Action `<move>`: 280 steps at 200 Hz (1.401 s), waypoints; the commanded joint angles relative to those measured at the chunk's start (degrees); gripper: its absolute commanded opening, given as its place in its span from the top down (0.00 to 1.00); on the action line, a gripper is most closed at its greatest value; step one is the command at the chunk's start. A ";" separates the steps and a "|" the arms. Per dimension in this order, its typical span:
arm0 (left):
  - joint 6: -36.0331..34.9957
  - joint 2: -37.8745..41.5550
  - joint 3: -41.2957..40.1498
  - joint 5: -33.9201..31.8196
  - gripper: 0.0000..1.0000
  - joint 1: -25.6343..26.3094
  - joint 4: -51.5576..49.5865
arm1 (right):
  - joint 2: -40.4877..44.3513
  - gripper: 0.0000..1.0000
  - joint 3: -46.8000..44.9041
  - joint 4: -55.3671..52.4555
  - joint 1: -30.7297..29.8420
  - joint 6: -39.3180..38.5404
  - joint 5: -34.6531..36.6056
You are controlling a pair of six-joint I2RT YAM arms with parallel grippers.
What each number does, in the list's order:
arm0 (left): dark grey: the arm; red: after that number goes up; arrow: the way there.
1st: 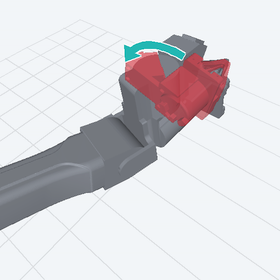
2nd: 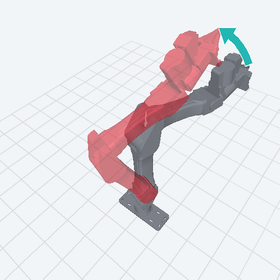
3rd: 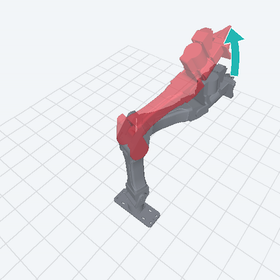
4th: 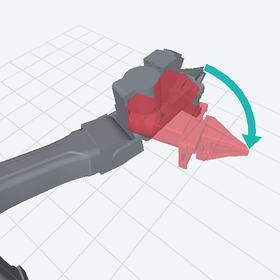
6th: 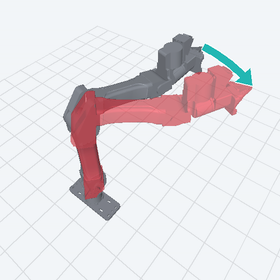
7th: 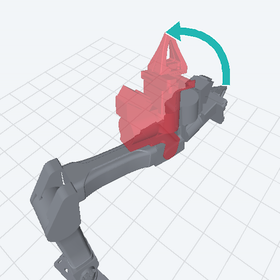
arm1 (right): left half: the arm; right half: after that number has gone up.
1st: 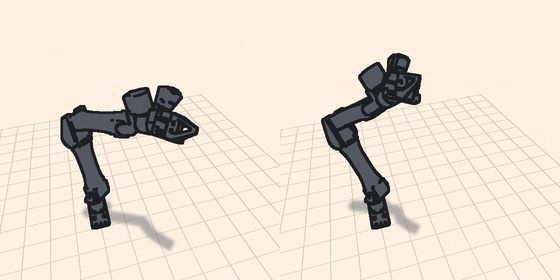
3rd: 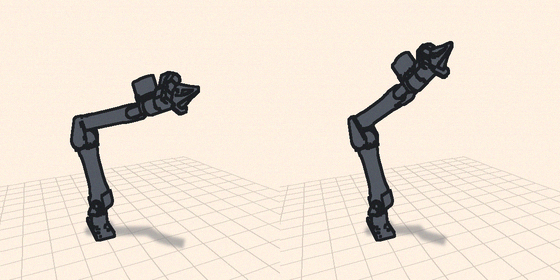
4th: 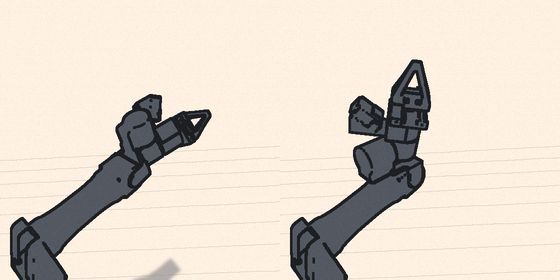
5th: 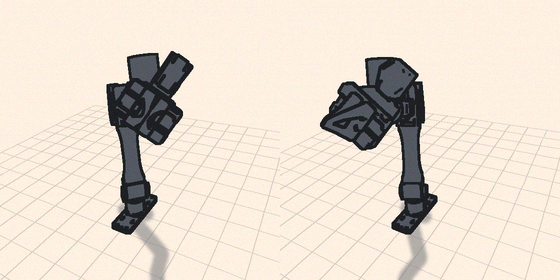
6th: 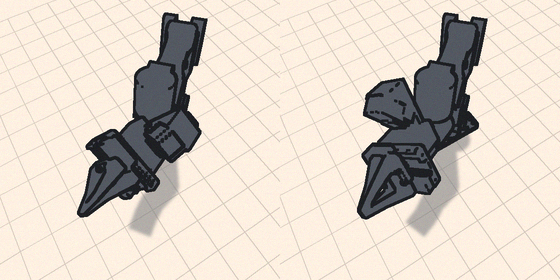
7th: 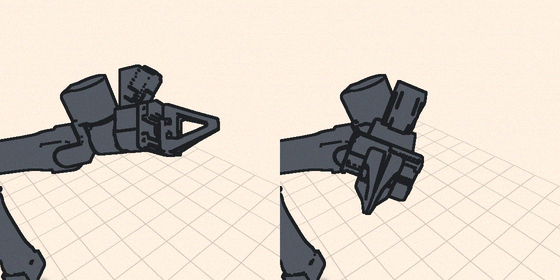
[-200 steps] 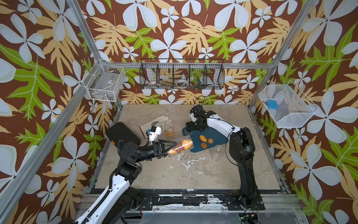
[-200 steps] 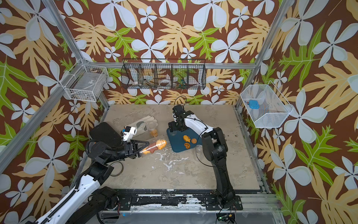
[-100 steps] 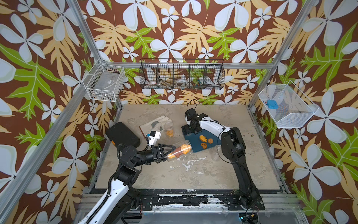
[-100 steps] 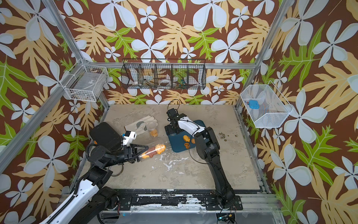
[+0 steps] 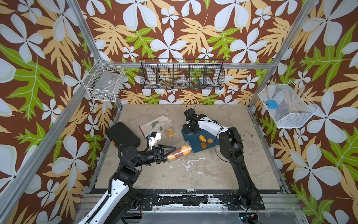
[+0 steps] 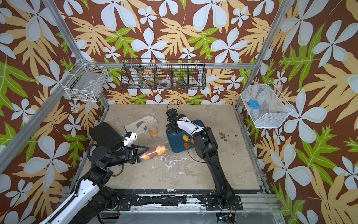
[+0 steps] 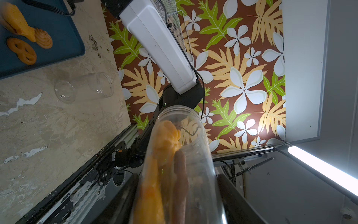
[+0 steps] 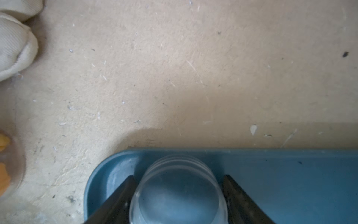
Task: Pour the cookies out of the jar
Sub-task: Pick up the lid from the tray, then place the lid at the center of the board.
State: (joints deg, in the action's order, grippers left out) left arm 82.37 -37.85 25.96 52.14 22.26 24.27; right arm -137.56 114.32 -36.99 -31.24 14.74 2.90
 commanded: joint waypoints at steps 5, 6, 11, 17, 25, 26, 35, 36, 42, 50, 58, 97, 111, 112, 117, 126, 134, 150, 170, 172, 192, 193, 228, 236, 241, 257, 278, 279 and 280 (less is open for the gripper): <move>-0.20 -0.15 0.32 0.34 0.50 -0.29 2.10 | 1.59 0.32 -1.11 -2.35 0.04 0.69 -1.39; -0.24 -0.18 0.28 0.34 0.50 -0.29 2.05 | 1.68 0.32 -1.16 -2.32 0.04 0.71 -1.35; -0.35 -0.21 0.32 0.19 0.50 -0.29 2.02 | 2.35 0.32 -1.58 -2.21 -0.01 0.65 -1.38; -0.37 -0.21 0.31 0.12 0.50 -0.38 2.07 | 3.06 0.31 -1.80 -2.25 -0.01 0.56 -1.40; -0.66 -0.22 0.32 -0.06 0.50 -0.38 1.97 | 3.98 0.31 -1.98 -2.47 0.13 0.56 -1.48; -0.73 -0.26 0.32 -0.08 0.50 -0.38 1.90 | 4.19 0.31 -1.99 -2.51 0.17 0.56 -1.53; -1.20 -0.13 0.32 -0.45 0.50 -0.38 1.57 | 5.41 0.31 -2.41 -2.63 0.42 0.73 -1.98; -1.31 -0.17 0.32 -0.45 0.50 -0.38 1.53 | 5.57 0.31 -2.47 -2.64 0.50 0.77 -2.04; -1.72 -0.14 0.26 -0.78 0.50 -0.38 1.11 | 6.50 0.32 -2.96 -2.65 0.70 0.97 -2.49; -2.37 -0.26 0.32 -1.20 0.50 -0.38 0.42 | 7.91 0.32 -3.50 -2.60 1.14 1.20 -3.03; -3.21 -0.21 0.49 -1.74 0.50 -0.38 -0.63 | 9.41 0.32 -4.44 -2.56 1.72 1.40 -3.60; -7.90 -2.34 1.37 -4.34 0.50 -0.38 -4.04 | 21.03 0.31 -14.20 -3.11 7.57 1.97 -5.90; -9.22 -3.87 1.77 -5.13 0.50 -0.38 -4.08 | 28.09 0.31 -21.95 -1.75 11.28 1.95 -6.24; -9.32 -3.98 1.79 -5.21 0.50 -0.38 -4.07 | 28.60 0.31 -22.48 -1.71 11.59 1.91 -6.24; -9.89 -4.67 1.94 -5.51 0.50 -0.38 -4.13 | 30.93 0.31 -25.03 -1.45 13.00 1.83 -6.13; -10.95 -6.26 2.25 -6.07 0.50 -0.38 -4.15 | 34.91 0.31 -29.42 -1.35 15.83 1.74 -6.27; -11.98 -7.82 2.58 -6.63 0.50 -0.38 -4.15 | 38.21 0.31 -33.27 -1.32 18.12 1.34 -6.55; -14.22 -11.39 3.20 -7.89 0.50 -0.38 -4.08 | 44.15 0.31 -40.83 -1.74 21.97 0.35 -6.20; -16.35 -16.62 4.28 -8.37 0.50 -0.37 -2.57 | 51.68 0.31 -52.01 -1.68 26.30 -0.33 -6.80; -16.58 -17.23 4.43 -8.37 0.50 -0.37 -2.45 | 52.41 0.31 -52.95 -1.72 26.65 -0.33 -6.77; -18.56 -22.88 6.23 -8.03 0.50 -0.38 -1.20 | 59.71 0.31 -61.93 -1.95 29.48 0.63 -7.74; -18.69 -23.15 6.31 -7.98 0.50 -0.38 -1.13 | 60.05 0.31 -62.82 -1.86 29.66 0.63 -8.17; -20.96 -30.41 9.99 -7.74 0.50 0.33 0.16 | 66.98 0.31 -69.80 -1.58 30.32 2.06 -9.23; -21.40 -31.67 10.77 -7.92 0.51 0.65 -0.07 | 66.96 0.31 -68.99 -2.29 30.35 2.11 -9.22; -21.58 -32.41 11.22 -8.06 0.51 0.87 -0.25 | 66.74 0.31 -68.56 -2.81 30.35 1.85 -9.29; -21.72 -34.51 12.21 -8.28 0.51 1.50 -0.41 | 65.32 0.30 -68.57 -4.08 30.32 1.70 -9.99; -22.45 -36.76 13.47 -8.67 0.51 1.95 -1.68 | 64.57 0.30 -67.90 -5.72 30.36 1.68 -11.23; -22.48 -36.90 13.53 -8.69 0.51 1.97 -1.77 | 64.63 0.30 -67.91 -5.77 30.36 1.69 -11.28; -22.54 -37.01 13.61 -8.66 0.51 1.99 -1.86 | 64.62 0.30 -67.91 -5.83 30.36 1.73 -11.31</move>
State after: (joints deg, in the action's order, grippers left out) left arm 62.02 -73.12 38.24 43.94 23.90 21.65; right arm -72.64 45.84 -40.66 -0.91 16.23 -6.74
